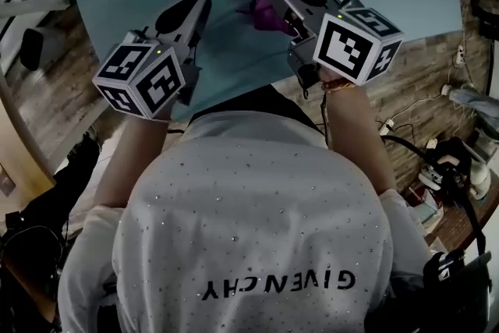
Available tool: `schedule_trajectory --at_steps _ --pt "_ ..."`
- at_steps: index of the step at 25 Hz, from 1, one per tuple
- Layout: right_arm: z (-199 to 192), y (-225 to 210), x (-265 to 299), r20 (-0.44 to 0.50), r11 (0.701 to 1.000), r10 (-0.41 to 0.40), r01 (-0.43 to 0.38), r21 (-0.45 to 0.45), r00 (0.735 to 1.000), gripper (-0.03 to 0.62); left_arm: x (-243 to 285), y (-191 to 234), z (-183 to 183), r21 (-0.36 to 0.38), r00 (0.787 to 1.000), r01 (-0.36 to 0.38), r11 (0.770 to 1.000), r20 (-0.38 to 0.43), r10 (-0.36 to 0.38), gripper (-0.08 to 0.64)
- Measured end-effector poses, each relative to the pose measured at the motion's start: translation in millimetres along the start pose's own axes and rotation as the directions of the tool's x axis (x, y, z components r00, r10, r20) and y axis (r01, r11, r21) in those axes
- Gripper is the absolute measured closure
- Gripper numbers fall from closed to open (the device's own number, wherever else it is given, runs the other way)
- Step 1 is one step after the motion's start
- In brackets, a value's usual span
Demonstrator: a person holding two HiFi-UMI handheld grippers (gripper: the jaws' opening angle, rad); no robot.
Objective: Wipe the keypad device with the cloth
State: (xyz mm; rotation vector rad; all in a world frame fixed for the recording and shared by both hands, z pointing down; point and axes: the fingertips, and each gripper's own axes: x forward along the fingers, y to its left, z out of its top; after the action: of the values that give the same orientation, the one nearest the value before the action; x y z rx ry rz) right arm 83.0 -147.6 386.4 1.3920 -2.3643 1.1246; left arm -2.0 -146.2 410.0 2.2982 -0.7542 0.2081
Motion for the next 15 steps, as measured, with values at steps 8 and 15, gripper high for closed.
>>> schedule_trajectory --at_steps 8,15 --pt "-13.6 19.4 39.8 -0.135 0.981 0.033 -0.058 -0.186 0.99 0.546 8.2 0.4 6.1 -0.019 0.999 0.045 0.999 0.011 -0.045 0.56" --pt "-18.2 -36.5 25.4 -0.099 0.994 -0.1 0.094 -0.061 0.99 0.546 13.5 6.0 9.2 -0.014 0.998 0.057 0.998 0.003 -0.057 0.56"
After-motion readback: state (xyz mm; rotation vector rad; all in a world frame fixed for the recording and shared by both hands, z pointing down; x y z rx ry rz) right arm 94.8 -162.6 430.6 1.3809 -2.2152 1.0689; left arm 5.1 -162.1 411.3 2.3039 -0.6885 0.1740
